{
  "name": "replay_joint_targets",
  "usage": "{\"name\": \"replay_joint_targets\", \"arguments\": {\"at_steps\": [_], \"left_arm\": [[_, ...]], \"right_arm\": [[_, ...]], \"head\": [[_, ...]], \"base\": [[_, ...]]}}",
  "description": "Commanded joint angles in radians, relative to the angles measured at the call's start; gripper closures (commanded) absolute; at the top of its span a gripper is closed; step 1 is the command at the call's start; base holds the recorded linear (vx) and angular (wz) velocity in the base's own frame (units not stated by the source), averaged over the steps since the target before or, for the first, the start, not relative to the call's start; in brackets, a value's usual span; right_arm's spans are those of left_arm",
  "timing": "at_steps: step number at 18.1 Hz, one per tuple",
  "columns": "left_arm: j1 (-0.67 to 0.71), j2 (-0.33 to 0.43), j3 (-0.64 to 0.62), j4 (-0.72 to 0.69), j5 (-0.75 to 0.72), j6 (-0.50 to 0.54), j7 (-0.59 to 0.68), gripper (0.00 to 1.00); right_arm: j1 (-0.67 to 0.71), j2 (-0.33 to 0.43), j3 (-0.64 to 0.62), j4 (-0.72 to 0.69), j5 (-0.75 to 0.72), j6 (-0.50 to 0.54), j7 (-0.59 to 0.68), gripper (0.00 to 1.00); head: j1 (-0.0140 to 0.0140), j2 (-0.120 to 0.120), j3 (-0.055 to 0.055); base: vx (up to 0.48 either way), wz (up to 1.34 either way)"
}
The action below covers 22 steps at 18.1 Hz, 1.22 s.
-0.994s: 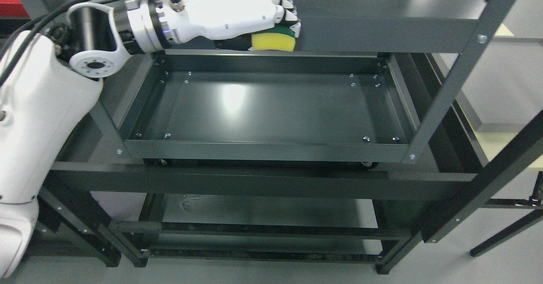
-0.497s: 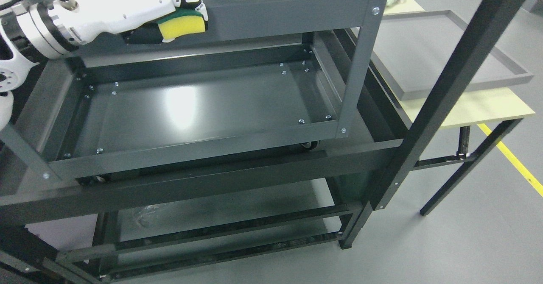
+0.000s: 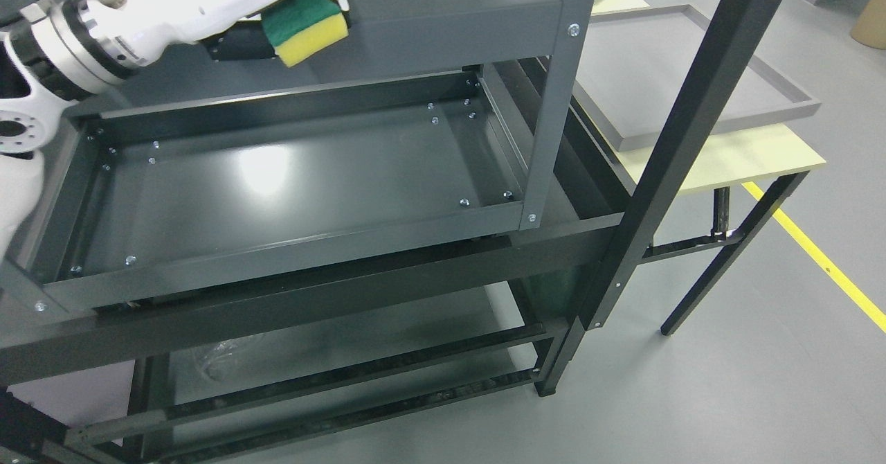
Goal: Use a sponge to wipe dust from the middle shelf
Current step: 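Lower the left hand holding the sponge down from the shelf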
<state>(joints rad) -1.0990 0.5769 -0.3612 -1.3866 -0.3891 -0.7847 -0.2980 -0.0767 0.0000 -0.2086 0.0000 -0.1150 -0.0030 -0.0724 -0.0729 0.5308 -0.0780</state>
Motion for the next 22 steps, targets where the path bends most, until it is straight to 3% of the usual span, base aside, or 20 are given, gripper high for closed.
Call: {"name": "replay_joint_targets", "arguments": {"at_steps": [1,5,9,13,15,17,19,22], "left_arm": [[0.002,-0.219,0.013,-0.011,0.12,-0.001,0.003,0.99],[0.011,-0.319,-0.068,-0.026,0.266,-0.001,0.005,0.99],[0.14,-0.426,-0.192,-0.057,0.391,-0.001,0.008,0.99],[0.426,-0.492,-0.309,-0.045,0.397,-0.001,0.014,0.99],[0.594,-0.497,-0.306,-0.02,0.397,-0.001,0.014,0.99],[0.718,-0.521,-0.225,0.018,0.4,-0.001,0.016,0.99],[0.845,-0.559,-0.04,0.02,0.401,-0.001,0.016,0.99],[0.916,-0.559,0.192,0.008,0.401,-0.001,0.028,0.99]], "right_arm": [[0.0,-0.017,0.0,-0.017,0.0,0.074,0.0,0.0],[0.0,-0.017,0.0,-0.017,0.0,0.074,0.0,0.0],[0.0,-0.017,0.0,-0.017,0.0,0.075,0.0,0.0],[0.0,-0.017,0.0,-0.017,0.0,0.074,0.0,0.0],[0.0,-0.017,0.0,-0.017,0.0,0.074,0.0,0.0],[0.0,-0.017,0.0,-0.017,0.0,0.074,0.0,0.0],[0.0,-0.017,0.0,-0.017,0.0,0.074,0.0,0.0],[0.0,-0.017,0.0,-0.017,0.0,0.074,0.0,0.0]], "head": [[0.0,0.0,0.0],[0.0,0.0,0.0],[0.0,0.0,0.0],[0.0,0.0,0.0],[0.0,0.0,0.0],[0.0,0.0,0.0],[0.0,0.0,0.0],[0.0,0.0,0.0]], "base": [[0.004,0.03],[0.006,0.03],[0.0,0.0],[0.0,0.0],[0.0,0.0],[0.0,0.0],[0.0,0.0],[0.0,0.0]]}}
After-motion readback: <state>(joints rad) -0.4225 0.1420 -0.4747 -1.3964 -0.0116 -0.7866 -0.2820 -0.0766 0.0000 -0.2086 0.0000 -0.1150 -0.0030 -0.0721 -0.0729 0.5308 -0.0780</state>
